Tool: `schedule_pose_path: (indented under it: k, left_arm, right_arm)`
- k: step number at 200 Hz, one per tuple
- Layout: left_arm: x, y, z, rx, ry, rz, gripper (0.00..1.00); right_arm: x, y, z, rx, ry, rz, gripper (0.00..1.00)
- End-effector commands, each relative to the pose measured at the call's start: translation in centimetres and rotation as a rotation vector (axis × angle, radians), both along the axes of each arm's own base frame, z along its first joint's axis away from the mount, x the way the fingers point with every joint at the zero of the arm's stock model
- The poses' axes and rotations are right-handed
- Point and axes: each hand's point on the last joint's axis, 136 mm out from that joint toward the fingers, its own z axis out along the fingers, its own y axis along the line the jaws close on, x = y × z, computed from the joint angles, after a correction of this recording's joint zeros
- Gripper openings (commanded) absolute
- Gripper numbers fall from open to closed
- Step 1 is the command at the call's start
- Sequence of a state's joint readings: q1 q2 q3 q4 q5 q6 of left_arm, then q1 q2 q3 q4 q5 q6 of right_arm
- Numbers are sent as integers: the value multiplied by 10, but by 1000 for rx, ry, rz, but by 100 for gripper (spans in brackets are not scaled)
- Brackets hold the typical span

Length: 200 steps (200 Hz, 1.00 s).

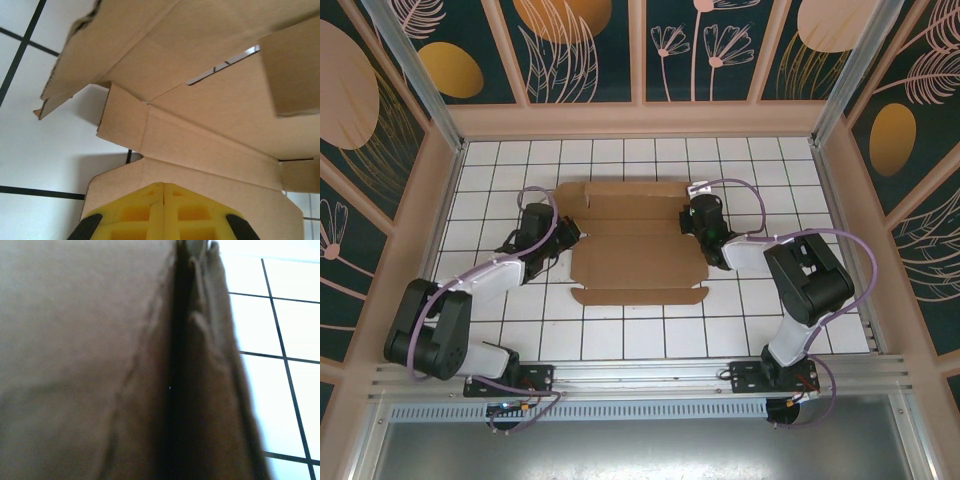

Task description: Fold the paper box

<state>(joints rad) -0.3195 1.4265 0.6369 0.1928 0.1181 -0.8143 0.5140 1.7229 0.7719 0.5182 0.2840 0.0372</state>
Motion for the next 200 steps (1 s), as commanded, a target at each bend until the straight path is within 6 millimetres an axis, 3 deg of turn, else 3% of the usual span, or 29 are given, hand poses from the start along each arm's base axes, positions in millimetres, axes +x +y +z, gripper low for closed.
schedule_pose_path:
  k: [1,25,63,138,200]
  left_arm:
    - [23,-8,14,-49,-71,23,0]
    - [42,-13,6,-81,-41,40,0]
    - [61,12,-9,-46,-6,133,0]
    - [55,33,-70,90,168,191,0]
    - [51,48,-77,102,185,235,1]
  right_arm:
    - [-5,-3,-7,3,56,-3,0]
    - [-7,-3,-10,0,67,2,0]
    - [-7,-4,-12,-2,72,1,0]
    - [-6,-1,-12,6,76,7,0]
    - [-9,1,-18,10,90,11,0]
